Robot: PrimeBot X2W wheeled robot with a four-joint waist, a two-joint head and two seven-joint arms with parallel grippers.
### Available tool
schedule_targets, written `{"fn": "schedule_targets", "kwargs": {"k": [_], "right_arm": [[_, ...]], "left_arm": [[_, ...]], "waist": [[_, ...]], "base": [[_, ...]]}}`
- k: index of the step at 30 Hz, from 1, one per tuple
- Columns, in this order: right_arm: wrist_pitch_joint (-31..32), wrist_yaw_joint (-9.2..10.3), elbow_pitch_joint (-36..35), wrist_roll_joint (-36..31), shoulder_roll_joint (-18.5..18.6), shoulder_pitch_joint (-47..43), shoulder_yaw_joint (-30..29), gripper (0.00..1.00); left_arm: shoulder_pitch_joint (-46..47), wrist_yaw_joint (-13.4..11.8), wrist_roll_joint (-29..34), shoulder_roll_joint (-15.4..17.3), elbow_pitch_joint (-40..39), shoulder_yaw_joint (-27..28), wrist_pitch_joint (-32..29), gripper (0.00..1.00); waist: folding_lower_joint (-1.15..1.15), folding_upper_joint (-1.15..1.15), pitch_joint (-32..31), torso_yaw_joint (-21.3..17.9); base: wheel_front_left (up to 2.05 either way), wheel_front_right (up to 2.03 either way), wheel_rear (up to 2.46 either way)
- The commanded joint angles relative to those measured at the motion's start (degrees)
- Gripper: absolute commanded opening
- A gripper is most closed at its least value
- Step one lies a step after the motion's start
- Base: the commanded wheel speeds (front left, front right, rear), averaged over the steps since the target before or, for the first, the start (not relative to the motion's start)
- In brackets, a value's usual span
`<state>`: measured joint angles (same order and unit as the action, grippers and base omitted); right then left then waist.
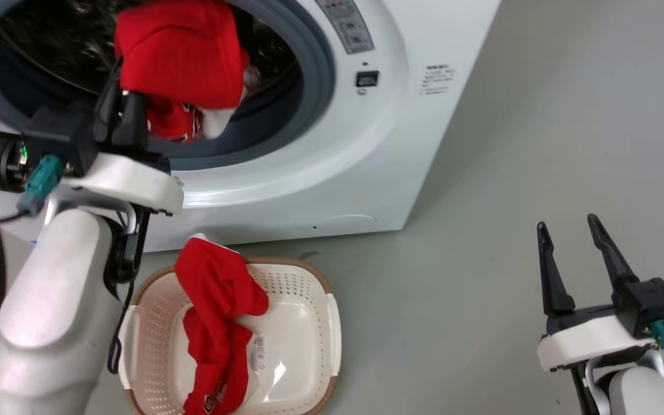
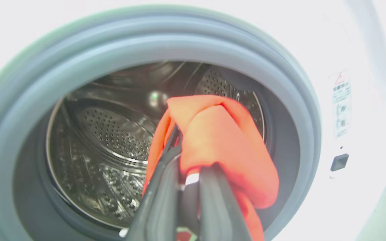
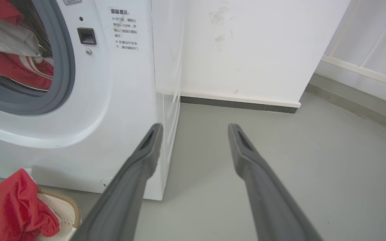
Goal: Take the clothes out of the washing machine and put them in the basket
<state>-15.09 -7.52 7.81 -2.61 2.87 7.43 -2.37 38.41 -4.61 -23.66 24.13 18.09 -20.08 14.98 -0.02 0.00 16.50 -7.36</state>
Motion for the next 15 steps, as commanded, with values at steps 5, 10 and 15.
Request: {"fn": "schedule_targets", "kwargs": {"k": [5,10,15], "right_arm": [[-0.11,0.06,0.88,-0.92,0.02,-1.82,-0.46,1.00],[-0.11,0.06,1.01,-1.17,0.02,-2.65,-0.64,1.00],[-0.11,0.06,0.81,-1.57,0.02,-2.83,-0.80,1.00]], "left_arm": [[-6.76,0.97,2.56,-1.63,-9.84,2.79,0.24,0.00],[-11.84,2.50,1.75,-2.56,-14.68,2.75,0.23,0.00],[-16.00,4.67,0.69,-2.85,-15.81,-0.13,-1.13,0.00]], "waist": [[0.02,0.00,-4.59,4.39],[0.02,0.00,-5.89,6.12],[0.02,0.00,-5.40,7.16]], "base": [[0.00,0.00,0.00],[0.00,0.00,0.00],[0.00,0.00,0.00]]}}
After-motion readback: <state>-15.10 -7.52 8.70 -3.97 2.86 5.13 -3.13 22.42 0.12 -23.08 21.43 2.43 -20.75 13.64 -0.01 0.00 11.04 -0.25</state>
